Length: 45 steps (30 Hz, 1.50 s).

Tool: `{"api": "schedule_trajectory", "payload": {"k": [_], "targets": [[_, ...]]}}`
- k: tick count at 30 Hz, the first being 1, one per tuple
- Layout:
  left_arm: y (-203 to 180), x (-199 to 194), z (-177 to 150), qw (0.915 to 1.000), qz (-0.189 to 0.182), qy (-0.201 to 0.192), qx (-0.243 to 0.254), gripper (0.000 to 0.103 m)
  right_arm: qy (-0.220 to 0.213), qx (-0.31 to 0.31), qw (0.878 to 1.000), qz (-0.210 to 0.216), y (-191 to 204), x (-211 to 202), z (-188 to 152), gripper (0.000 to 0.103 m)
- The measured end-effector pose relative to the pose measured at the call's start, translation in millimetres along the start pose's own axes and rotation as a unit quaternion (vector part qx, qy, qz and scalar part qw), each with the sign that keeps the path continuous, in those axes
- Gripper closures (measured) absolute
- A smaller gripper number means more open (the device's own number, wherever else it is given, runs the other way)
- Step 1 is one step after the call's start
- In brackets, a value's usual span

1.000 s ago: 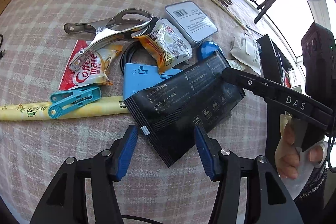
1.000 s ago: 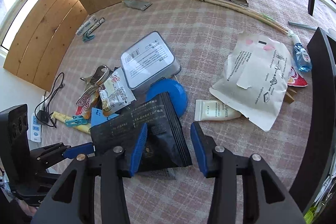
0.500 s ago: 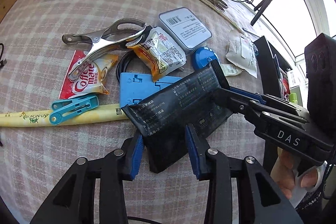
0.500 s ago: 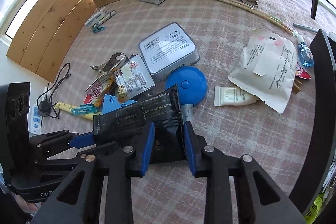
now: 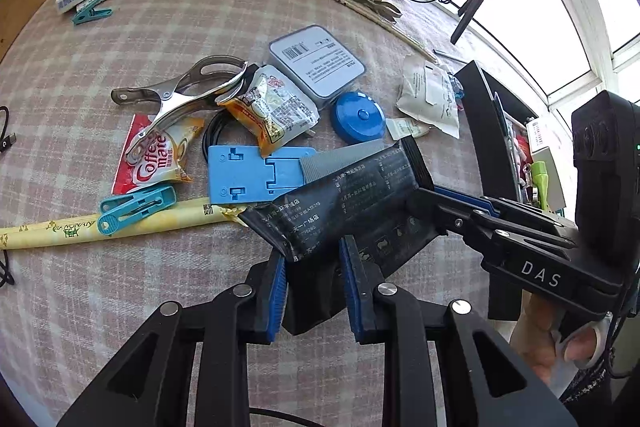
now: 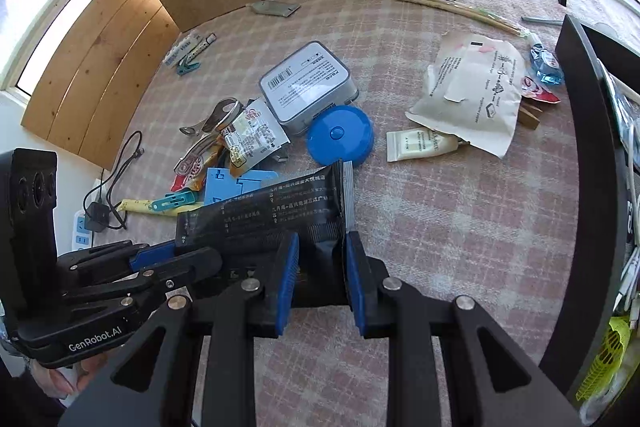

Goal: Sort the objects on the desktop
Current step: 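Grasp the black pouch with both grippers from opposite sides, then carry the black pouch with both grippers and release it into the black tray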

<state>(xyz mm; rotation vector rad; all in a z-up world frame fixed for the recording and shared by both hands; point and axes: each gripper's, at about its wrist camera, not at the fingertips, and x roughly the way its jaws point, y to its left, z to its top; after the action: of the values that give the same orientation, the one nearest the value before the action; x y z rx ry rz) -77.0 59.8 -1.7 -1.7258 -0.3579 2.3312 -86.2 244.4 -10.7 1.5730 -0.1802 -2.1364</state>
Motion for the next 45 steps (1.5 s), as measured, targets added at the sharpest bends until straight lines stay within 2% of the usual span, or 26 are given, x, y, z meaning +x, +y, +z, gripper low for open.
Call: {"api": "schedule_trajectory", "payload": {"k": [5,10,19,24,28,34,39,45], "targets": [[-35.7,-2.2,10.2,0.9994,-0.014,-0.006,0.031,0.079,-0.032,0.011,0.999,-0.027,-13.7,-35.9,-6.3,0.079],[-85.2,-0.3,17.3,0.9967,-0.038,-0.007,0.071,0.079,-0.060,0.049,0.996,-0.042,-48.7,-77.9,-17.8,0.079],[-200.7,17.7,27.1,0.9850,-0.076,-0.003,0.155,0.079,-0.112,0.126,0.982,-0.080,-128.7,-160.2,-41.7,0.079],[-256.1,27.5,44.3,0.9785,-0.086,-0.008,0.187,0.079,-0.128,0.145,0.975,-0.105,-167.9,-193.9,-39.8,0.079],[-283.8,31.8,68.9,0.9772,-0.089,-0.017,0.192,0.079,-0.137,0.149,0.972,-0.116,-192.8,-212.5,-23.3,0.079],[-306.1,30.4,114.9,0.9769,-0.073,-0.047,0.195,0.079,-0.154,0.142,0.971,-0.113,-215.9,-226.6,23.9,0.079],[-309.3,32.2,150.9,0.9768,-0.050,-0.074,0.195,0.079,-0.155,0.129,0.973,-0.112,-223.9,-219.3,68.0,0.079],[-301.3,52.8,170.9,0.9806,-0.035,-0.069,0.180,0.079,-0.139,0.123,0.977,-0.109,-233.9,-197.3,98.0,0.079]]}}
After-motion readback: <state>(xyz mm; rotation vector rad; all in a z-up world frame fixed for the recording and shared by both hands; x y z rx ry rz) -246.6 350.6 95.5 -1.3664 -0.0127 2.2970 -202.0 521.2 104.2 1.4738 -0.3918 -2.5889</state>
